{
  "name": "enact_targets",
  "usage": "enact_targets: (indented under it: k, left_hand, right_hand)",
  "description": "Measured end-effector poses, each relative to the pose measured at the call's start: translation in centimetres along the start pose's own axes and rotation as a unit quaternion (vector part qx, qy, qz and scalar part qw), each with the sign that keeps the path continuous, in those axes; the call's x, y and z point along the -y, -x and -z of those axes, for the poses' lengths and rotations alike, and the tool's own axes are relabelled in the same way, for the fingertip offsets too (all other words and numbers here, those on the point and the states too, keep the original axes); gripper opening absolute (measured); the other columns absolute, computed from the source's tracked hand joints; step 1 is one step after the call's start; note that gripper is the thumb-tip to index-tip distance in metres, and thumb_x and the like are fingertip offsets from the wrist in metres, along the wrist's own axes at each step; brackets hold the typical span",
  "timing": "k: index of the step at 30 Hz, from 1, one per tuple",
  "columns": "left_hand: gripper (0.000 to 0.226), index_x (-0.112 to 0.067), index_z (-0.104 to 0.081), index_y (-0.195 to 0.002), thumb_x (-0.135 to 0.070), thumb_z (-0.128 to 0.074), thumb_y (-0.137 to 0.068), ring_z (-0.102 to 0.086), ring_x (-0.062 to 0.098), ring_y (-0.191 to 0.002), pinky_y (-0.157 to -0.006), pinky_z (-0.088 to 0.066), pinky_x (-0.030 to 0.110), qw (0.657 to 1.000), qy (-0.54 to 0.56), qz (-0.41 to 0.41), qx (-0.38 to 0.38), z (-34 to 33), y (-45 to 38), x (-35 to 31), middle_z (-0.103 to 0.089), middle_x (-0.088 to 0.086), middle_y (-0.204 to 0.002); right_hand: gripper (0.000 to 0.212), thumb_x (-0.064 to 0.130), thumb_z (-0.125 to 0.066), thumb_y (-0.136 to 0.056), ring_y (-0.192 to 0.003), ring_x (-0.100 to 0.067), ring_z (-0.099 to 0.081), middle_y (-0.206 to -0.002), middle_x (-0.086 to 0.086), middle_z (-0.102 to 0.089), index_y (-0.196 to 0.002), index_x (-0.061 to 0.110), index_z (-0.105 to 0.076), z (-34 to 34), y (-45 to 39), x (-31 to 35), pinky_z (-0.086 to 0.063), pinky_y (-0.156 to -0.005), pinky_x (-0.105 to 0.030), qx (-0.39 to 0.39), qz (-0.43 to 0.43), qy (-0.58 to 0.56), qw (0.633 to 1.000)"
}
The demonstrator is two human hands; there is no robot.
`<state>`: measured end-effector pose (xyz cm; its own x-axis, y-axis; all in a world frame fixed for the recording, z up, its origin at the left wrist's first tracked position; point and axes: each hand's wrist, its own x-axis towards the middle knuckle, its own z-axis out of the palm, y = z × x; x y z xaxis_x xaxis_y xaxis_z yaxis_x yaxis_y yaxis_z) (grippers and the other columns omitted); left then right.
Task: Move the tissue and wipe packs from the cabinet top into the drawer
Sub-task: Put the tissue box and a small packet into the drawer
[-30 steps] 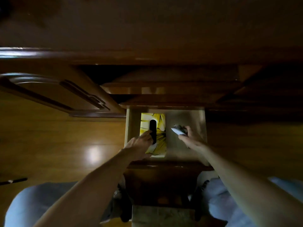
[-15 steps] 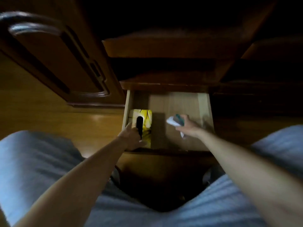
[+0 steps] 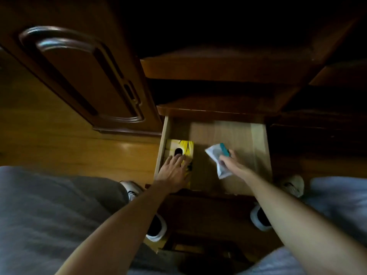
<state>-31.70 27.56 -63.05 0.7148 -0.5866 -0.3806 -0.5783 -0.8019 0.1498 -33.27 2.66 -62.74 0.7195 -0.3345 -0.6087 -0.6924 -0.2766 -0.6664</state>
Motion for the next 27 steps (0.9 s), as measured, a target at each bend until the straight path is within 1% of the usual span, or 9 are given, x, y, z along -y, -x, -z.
enact_targets:
  k: [3,5,7,9,11,14,17,22,27]
  left_hand:
    - [0.062,-0.034,-0.012,-0.159,-0.058,-0.020,-0.102,-0.014,0.018,-0.153,-0.126,-0.010,0.042,0.998,0.056,0.030,-0.007,-1.9,0.4,0.1,-0.012,-0.002,-0.168]
    - [0.056,-0.032,-0.033,-0.150,-0.056,-0.025,-0.100,-0.033,0.022,-0.145,-0.121,-0.023,0.043,0.996,0.047,0.031,-0.072,-1.9,0.5,0.4,-0.037,0.000,-0.157]
    - [0.056,-0.024,-0.046,-0.142,-0.055,-0.029,-0.098,-0.039,0.025,-0.140,-0.118,-0.028,0.045,0.993,0.025,0.036,-0.113,-1.9,0.3,0.9,-0.048,0.004,-0.146]
    - [0.062,-0.020,-0.044,-0.147,-0.057,-0.030,-0.098,-0.030,0.026,-0.147,-0.121,-0.022,0.046,0.990,0.042,0.057,-0.122,-1.9,0.2,1.2,-0.043,0.007,-0.153]
    - [0.064,-0.025,-0.036,-0.152,-0.059,-0.027,-0.099,-0.021,0.023,-0.152,-0.123,-0.021,0.042,0.989,0.067,0.066,-0.115,-2.4,0.3,1.3,-0.040,0.003,-0.157]
    - [0.062,-0.029,-0.035,-0.153,-0.058,-0.031,-0.099,-0.016,0.018,-0.154,-0.119,-0.025,0.038,0.988,0.075,0.068,-0.118,-2.6,0.4,1.4,-0.054,0.001,-0.148]
    - [0.061,-0.028,-0.038,-0.152,-0.057,-0.034,-0.098,-0.013,0.015,-0.154,-0.118,-0.031,0.039,0.986,0.084,0.072,-0.126,-2.7,0.4,1.5,-0.061,-0.001,-0.140]
    - [0.061,-0.025,-0.037,-0.152,-0.055,-0.033,-0.099,-0.012,0.018,-0.155,-0.117,-0.036,0.042,0.985,0.095,0.066,-0.125,-3.0,0.2,1.5,-0.048,0.001,-0.152]
    - [0.061,-0.027,-0.036,-0.151,-0.055,-0.034,-0.098,-0.015,0.020,-0.154,-0.116,-0.037,0.042,0.985,0.104,0.067,-0.123,-3.3,0.0,1.7,-0.040,0.001,-0.156]
  right_hand:
    - [0.016,0.009,-0.060,-0.094,-0.100,-0.031,-0.067,-0.104,-0.012,-0.067,-0.110,0.012,-0.062,-1.3,-0.3,-2.7,-0.051,-0.080,-0.036,0.055,-0.035,0.105,0.992]
    - [0.013,0.004,-0.060,-0.091,-0.088,-0.025,-0.068,-0.099,-0.014,-0.071,-0.098,0.013,-0.067,-1.4,-1.1,-3.7,-0.052,-0.070,-0.031,0.071,-0.028,0.117,0.990]
    - [0.018,0.000,-0.055,-0.089,-0.069,-0.017,-0.068,-0.098,-0.016,-0.071,-0.090,0.014,-0.066,-1.4,-2.5,-2.8,-0.049,-0.052,-0.023,0.016,-0.012,0.093,0.995]
    - [0.029,-0.001,-0.049,-0.093,-0.075,-0.018,-0.072,-0.114,-0.013,-0.069,-0.110,0.014,-0.067,-1.5,-4.3,-0.4,-0.054,-0.048,-0.023,-0.018,0.006,0.051,0.999]
    - [0.041,0.006,-0.051,-0.099,-0.106,-0.027,-0.069,-0.134,-0.006,-0.062,-0.137,0.019,-0.058,-1.9,-6.2,2.5,-0.057,-0.063,-0.021,-0.027,0.050,0.087,0.995]
    - [0.033,0.018,-0.053,-0.103,-0.118,-0.025,-0.065,-0.139,-0.003,-0.061,-0.136,0.026,-0.054,-3.5,-8.7,6.2,-0.059,-0.083,-0.034,-0.040,0.118,0.138,0.983]
    - [0.033,0.018,-0.054,-0.104,-0.120,-0.026,-0.065,-0.139,-0.009,-0.061,-0.137,0.018,-0.056,-6.1,-10.7,8.1,-0.055,-0.078,-0.027,-0.078,0.081,0.045,0.993]
    - [0.035,0.013,-0.061,-0.099,-0.118,-0.032,-0.066,-0.136,-0.016,-0.063,-0.134,0.008,-0.060,-8.9,-12.6,8.8,-0.057,-0.094,-0.038,-0.107,-0.063,-0.186,0.975]
    - [0.037,0.016,-0.063,-0.098,-0.115,-0.030,-0.066,-0.135,-0.015,-0.061,-0.134,0.010,-0.054,-8.5,-11.7,6.2,-0.054,-0.081,-0.033,-0.098,-0.048,-0.110,0.988]
